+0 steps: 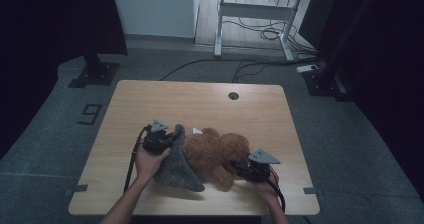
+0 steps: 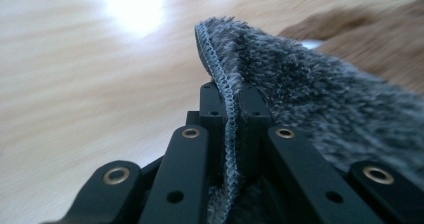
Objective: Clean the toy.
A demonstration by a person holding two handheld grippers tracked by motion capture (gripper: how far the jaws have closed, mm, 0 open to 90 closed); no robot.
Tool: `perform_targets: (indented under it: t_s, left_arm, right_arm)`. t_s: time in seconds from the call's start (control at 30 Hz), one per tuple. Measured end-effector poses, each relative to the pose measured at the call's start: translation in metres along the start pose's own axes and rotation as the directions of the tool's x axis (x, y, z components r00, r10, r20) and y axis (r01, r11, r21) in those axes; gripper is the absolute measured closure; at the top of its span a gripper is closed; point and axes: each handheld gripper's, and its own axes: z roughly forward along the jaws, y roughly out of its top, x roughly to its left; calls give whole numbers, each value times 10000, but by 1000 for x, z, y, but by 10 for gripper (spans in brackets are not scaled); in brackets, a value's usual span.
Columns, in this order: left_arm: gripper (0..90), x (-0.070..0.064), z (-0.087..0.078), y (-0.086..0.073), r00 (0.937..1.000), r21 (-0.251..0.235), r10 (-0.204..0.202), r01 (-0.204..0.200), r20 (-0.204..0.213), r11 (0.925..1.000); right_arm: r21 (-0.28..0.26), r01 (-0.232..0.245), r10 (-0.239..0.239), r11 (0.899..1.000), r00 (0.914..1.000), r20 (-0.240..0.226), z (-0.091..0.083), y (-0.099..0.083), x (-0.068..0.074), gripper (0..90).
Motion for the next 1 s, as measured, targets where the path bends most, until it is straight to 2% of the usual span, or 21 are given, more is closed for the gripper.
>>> perform_targets:
  t_s: [0.07, 0.17, 0.23, 0.3, 0.37, 0.43, 0.47, 0.57, 0.63, 0.77, 0.83, 0.9, 0.93, 1.0]
  left_arm:
    - [836, 8, -1, -9, 9998, 185, -178, 177, 30, 9997]
    - [835, 13, -1, -19, 9981, 185, -522, 516, 335, 9985]
    - [836, 11, -6, -18, 9974, -84, -485, 490, 538, 9988]
    - [836, 7, -14, -16, 9946, -517, -451, 501, 938, 9974]
    - [836, 0, -25, -14, 9874, -1047, -219, 386, 1567, 9938]
    - [835, -8, -36, -14, 9749, -1593, -174, 538, 2218, 9858]
    - [835, -13, -40, -14, 9710, -1767, -30, 465, 2390, 9832]
    - [836, -27, -43, -13, 9674, -1894, 343, 143, 2508, 9818]
    - [836, -31, -37, -14, 9735, -1674, 488, -110, 2235, 9858]
    - [838, -23, -14, -26, 9839, -556, 36, 65, 1787, 9984]
    - [838, -16, -2, -35, 9834, -98, -299, 322, 1792, 9994]
    - [837, -13, 8, -42, 9917, 498, -102, 39, 1279, 9988]
    - [836, -10, 13, -45, 9932, 743, -149, 63, 1155, 9972]
    - [834, -3, 17, -48, 9913, 792, -517, 423, 1213, 9960]
  right_arm:
    - [3, -46, 46, 10000, 10000, 17, 0, 0, 0, 415]
    - [-5, -59, 59, 10000, 10000, 35, 1, 0, -1, 415]
    - [-2, -74, 74, 10000, 10000, 45, 1, 0, -1, 415]
    - [12, -114, 114, 9999, 9999, 58, 1, -1, -1, 415]
    - [12, -141, 141, 9999, 9999, 61, 0, -1, -2, 415]
    - [-11, -143, 143, 9999, 9999, 49, 1, -1, -2, 415]
    - [-17, -154, 154, 9999, 9999, 53, 1, -1, -3, 415]
    - [-14, -185, 185, 9998, 9998, 71, 2, -1, -3, 415]
    - [1, -184, 184, 9998, 9998, 95, 1, -1, -3, 415]
    - [37, -84, 83, 10000, 9998, 192, 1, -1, -1, 416]
    - [34, -57, 56, 10000, 9998, 189, 1, -1, -1, 417]
    - [60, 15, -16, 10000, 9998, 195, 1, -1, 0, 416]
    - [49, 54, -55, 10000, 9998, 188, 1, -1, 0, 416]
    - [83, 97, -99, 9999, 9999, 140, 1, 0, 1, 416]
